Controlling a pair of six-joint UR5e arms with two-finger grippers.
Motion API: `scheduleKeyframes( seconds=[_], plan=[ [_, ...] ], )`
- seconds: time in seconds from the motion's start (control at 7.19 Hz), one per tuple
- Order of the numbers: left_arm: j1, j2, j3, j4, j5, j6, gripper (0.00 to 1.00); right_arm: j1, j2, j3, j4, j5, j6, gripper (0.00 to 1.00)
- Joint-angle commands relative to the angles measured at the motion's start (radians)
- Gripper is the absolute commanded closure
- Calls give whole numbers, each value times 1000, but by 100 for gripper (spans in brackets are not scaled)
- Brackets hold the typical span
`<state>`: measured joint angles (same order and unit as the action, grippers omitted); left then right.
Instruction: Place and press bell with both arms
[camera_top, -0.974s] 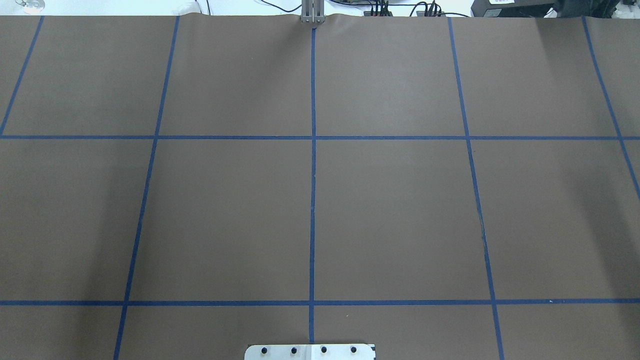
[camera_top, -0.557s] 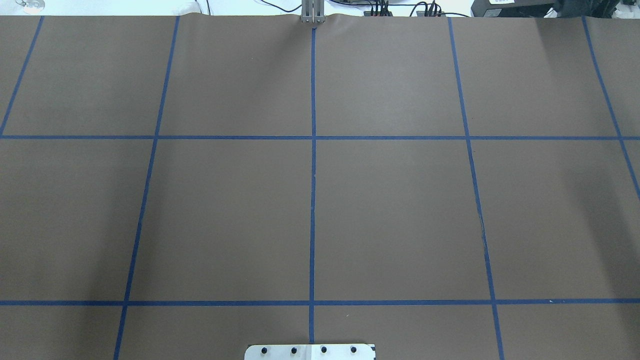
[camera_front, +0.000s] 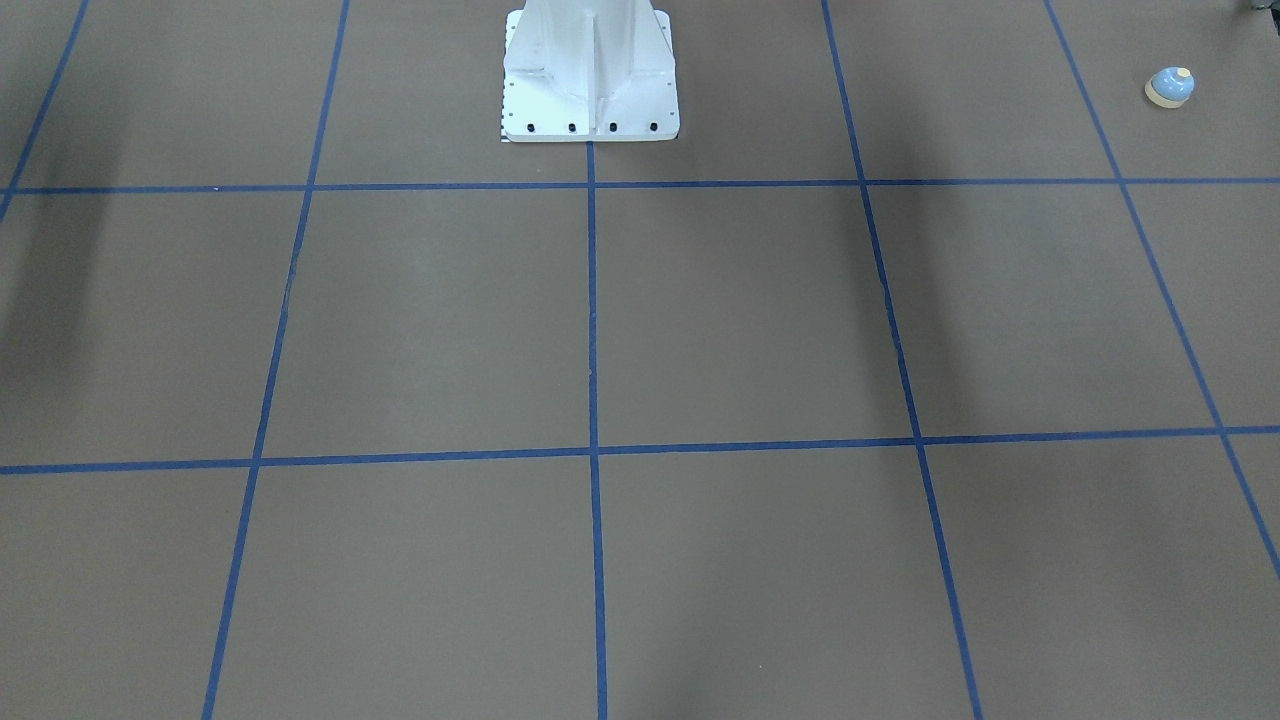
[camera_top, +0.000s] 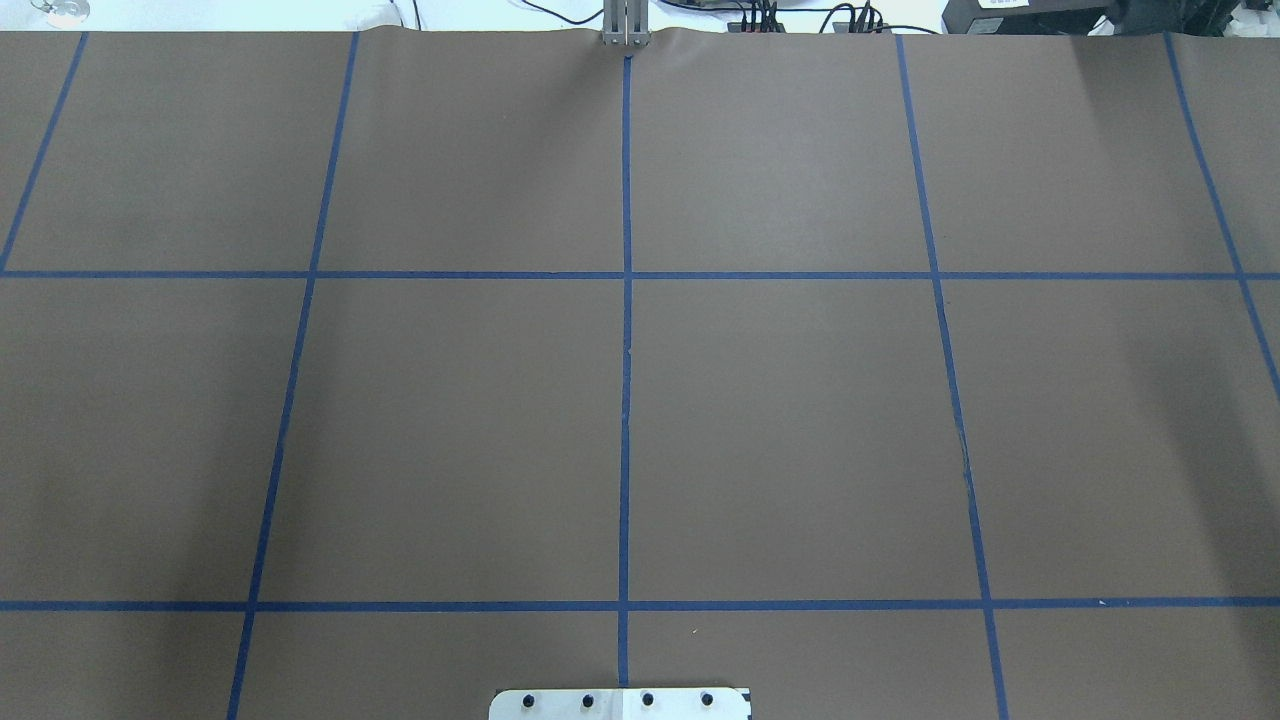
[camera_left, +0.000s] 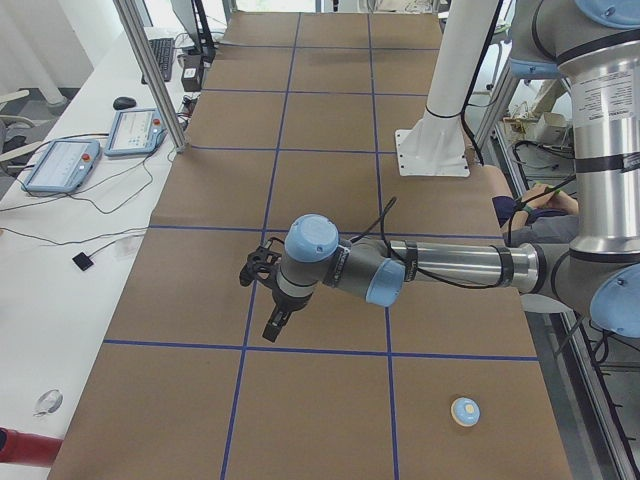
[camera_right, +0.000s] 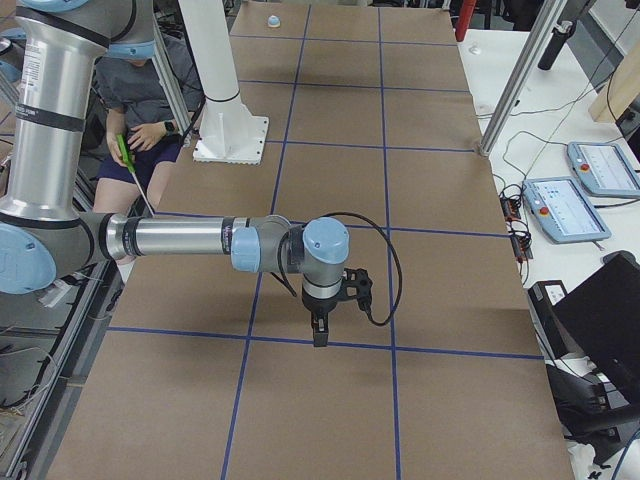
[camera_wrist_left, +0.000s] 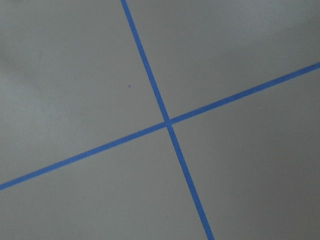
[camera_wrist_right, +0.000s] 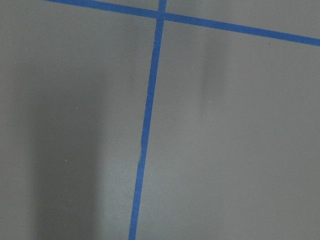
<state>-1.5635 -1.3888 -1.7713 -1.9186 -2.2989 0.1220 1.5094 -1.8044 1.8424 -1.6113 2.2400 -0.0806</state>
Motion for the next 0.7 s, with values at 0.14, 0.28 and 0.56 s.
scheduleKeyframes(
  seconds=[0.14, 0.28, 0.56],
  plan=[
    [16, 4, 36, -40, -5, 2, 0, 0, -10, -2, 17, 3, -2, 0],
    [66, 4, 38, -42, -5, -2, 0, 0, -10, -2, 17, 1, -2, 0],
    [129, 7, 117, -39, -5, -4, 0, 0, -12, -2, 19, 1, -4, 0]
  ],
)
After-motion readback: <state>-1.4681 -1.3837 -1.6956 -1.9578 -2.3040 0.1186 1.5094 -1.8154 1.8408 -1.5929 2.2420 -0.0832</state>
